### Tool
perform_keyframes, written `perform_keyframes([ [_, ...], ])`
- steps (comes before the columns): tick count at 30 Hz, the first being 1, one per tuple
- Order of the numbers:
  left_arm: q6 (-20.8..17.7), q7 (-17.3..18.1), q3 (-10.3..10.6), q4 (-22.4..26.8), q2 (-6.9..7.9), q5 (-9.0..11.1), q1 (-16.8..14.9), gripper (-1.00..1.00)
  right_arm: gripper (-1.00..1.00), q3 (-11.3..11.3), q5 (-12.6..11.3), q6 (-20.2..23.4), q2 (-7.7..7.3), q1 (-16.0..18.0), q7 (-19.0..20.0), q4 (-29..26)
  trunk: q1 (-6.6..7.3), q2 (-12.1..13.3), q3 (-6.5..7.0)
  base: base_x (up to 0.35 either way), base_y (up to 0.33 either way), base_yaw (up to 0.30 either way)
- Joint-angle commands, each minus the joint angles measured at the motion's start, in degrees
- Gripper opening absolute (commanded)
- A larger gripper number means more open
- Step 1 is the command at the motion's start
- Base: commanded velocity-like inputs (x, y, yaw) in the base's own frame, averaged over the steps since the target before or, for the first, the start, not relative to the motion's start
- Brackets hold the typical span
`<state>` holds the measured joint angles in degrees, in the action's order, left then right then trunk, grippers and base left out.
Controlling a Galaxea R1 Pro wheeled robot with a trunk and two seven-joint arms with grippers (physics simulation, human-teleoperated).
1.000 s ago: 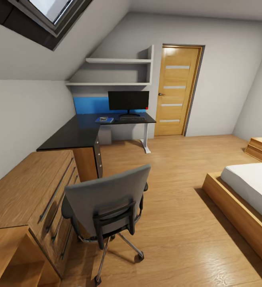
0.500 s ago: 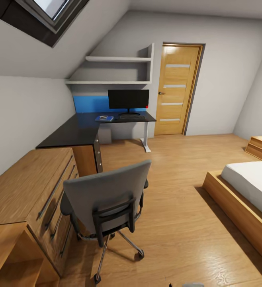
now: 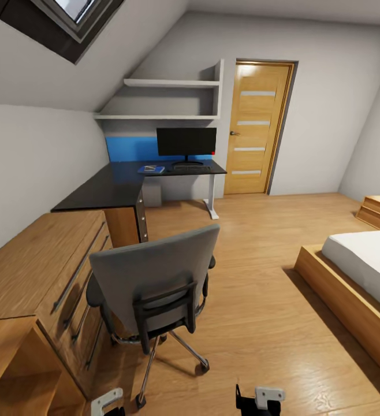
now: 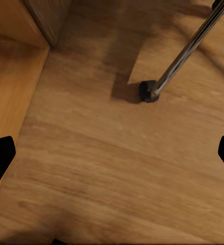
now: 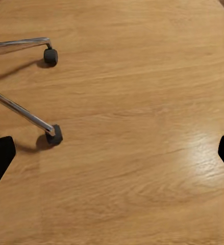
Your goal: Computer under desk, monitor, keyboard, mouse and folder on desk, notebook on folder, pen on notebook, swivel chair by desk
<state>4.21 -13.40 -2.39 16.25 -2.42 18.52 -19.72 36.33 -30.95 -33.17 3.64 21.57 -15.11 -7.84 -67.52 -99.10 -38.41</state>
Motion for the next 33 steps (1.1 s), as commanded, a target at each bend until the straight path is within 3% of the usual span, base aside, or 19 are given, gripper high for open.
perform_keyframes([
  [1, 0.2, 0.0, -0.2, -0.1, -0.02, 0.2, 0.0, 1.0, 1.0, 0.5, -0.1, -0.1, 0.38, 0.0, -0.4, 0.4, -0.22, -0.4, -0.24, 0.0, 0.0, 0.007],
  [10, 0.3, 0.0, 0.2, -0.3, -0.03, 0.1, -0.1, 1.0, 1.0, 0.5, 0.2, -0.3, 2.21, 0.1, -0.4, 1.9, -2.2, -4.1, -1.92, 0.0, 0.0, 0.1],
  [24, 0.4, 0.0, 1.8, -0.3, 0.01, 0.1, -0.1, 1.0, 1.0, 0.4, 0.2, -0.3, 2.21, 0.1, -0.5, 1.9, -5.27, -9.7, -4.7, 0.0, 0.0, 0.086],
  [33, 0.4, -0.2, 2.1, -0.3, -0.04, 0.1, -0.1, 1.0, 1.0, 0.4, 0.2, -0.3, 2.19, 0.1, -0.5, 1.9, -7.25, -13.3, -6.32, 0.0, 0.0, 0.205],
])
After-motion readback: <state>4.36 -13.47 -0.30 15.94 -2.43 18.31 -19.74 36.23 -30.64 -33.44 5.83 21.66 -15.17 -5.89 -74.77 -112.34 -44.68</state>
